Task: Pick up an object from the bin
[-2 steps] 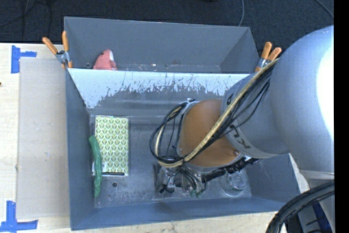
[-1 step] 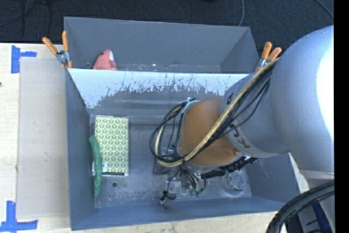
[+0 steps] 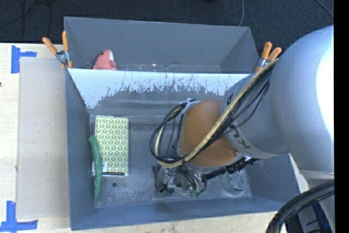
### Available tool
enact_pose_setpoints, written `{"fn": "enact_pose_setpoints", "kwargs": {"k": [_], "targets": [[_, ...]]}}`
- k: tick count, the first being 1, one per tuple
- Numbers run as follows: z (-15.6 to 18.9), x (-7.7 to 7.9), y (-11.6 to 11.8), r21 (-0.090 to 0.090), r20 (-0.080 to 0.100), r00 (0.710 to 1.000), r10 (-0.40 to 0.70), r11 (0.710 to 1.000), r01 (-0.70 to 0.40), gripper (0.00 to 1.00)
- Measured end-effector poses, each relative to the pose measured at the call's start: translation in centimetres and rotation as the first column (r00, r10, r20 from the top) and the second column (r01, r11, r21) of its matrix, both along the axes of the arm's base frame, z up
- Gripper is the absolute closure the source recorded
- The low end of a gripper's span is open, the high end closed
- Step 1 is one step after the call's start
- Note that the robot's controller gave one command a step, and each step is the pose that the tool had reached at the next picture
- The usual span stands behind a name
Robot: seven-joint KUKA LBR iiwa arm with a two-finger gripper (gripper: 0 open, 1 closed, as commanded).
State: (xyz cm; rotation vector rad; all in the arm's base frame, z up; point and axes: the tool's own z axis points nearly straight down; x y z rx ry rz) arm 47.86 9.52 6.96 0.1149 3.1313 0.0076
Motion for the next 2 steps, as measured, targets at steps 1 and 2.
{"fn": "enact_pose_setpoints", "kwargs": {"k": [1,2], "targets": [[0.00,0.00,0.00,0.000,0.000,1.000,0.000,1.000,0.000,1.00],[0.00,0.00,0.00,0.000,0.000,1.000,-0.001,1.000,0.001,1.00]]}}
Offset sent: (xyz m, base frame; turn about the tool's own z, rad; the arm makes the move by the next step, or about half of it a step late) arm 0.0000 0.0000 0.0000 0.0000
